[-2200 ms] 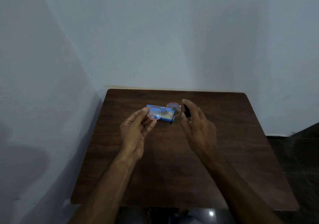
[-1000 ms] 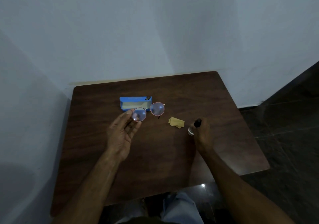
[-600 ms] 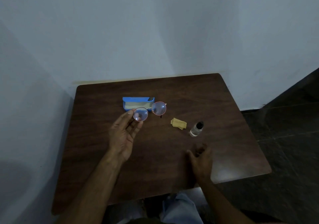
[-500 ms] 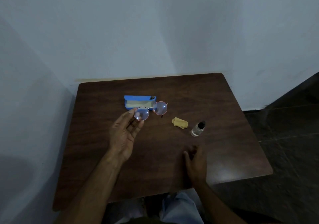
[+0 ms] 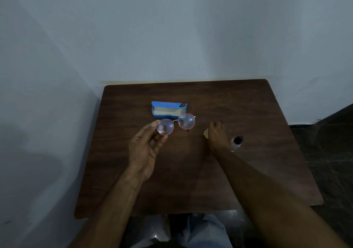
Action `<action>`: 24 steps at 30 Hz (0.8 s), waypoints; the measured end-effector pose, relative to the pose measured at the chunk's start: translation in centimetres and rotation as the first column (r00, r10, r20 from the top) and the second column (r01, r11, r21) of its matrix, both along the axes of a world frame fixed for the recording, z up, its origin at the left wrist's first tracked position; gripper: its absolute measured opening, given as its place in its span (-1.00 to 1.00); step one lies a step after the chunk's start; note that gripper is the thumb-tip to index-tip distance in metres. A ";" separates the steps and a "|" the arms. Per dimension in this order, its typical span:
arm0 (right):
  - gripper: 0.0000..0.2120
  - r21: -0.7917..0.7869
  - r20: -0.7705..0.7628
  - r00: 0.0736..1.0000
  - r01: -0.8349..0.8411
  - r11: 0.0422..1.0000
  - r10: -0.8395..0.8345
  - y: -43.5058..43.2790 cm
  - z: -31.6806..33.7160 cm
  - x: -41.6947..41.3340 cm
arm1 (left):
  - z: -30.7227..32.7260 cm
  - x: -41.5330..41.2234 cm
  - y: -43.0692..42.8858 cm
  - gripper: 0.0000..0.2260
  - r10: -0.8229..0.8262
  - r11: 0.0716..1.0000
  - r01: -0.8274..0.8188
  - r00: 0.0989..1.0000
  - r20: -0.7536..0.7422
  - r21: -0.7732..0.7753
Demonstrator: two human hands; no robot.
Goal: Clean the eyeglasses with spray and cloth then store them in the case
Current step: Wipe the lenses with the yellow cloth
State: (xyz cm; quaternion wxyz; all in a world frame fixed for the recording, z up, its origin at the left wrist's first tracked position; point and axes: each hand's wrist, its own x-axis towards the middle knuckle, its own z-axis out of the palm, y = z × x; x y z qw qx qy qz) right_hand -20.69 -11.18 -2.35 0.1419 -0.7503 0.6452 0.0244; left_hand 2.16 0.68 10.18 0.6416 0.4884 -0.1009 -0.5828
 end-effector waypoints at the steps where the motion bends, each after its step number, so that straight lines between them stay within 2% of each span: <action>1: -0.63 0.028 -0.048 0.998 -0.026 0.999 0.027 -0.5 0.0 -0.1 | -0.1 0.1 0.1 -0.85 0.007 1.000 -0.007 1.000 0.002 0.003; 4: -0.61 0.061 -0.096 0.995 -0.019 0.998 0.025 -1.0 -0.3 0.0 | -0.2 0.5 0.3 -0.86 0.034 0.999 -0.034 0.999 -0.008 0.017; 8: -0.63 0.064 -0.067 0.997 0.039 0.997 -0.035 -0.9 -0.8 0.1 | -0.4 0.8 0.3 -0.85 0.048 0.999 -0.048 0.999 -0.012 0.010; 10: -0.72 0.058 0.029 0.995 0.090 0.994 -0.092 -0.9 -0.9 0.4 | -0.6 0.9 0.3 -0.79 0.059 0.998 -0.059 0.998 -0.017 0.007; 12: -0.84 0.073 0.264 0.934 0.230 0.971 -0.241 -0.6 -0.4 0.9 | -0.7 1.0 0.1 -0.80 0.072 0.997 -0.072 0.997 -0.028 0.012; 14: -0.90 0.160 0.533 0.756 0.352 0.922 -0.380 -0.1 0.2 1.6 | -0.8 1.1 -0.1 -0.83 0.079 0.997 -0.078 0.996 -0.035 0.012; 17: -0.94 0.306 0.733 0.483 0.395 0.866 -0.479 1.0 1.2 2.3 | -0.6 1.1 -0.4 -0.84 0.081 0.997 -0.081 0.996 -0.039 0.005; 20: -0.84 0.484 0.819 0.144 0.348 0.803 -0.556 2.2 2.7 2.8 | -0.3 1.0 -0.6 -0.83 0.077 0.997 -0.078 0.996 -0.041 -0.009; 24: -0.82 0.519 0.849 -0.053 0.278 0.808 -0.526 3.8 5.9 2.8 | -0.1 0.9 -1.0 -0.82 0.099 0.995 -0.099 0.993 -0.061 -0.007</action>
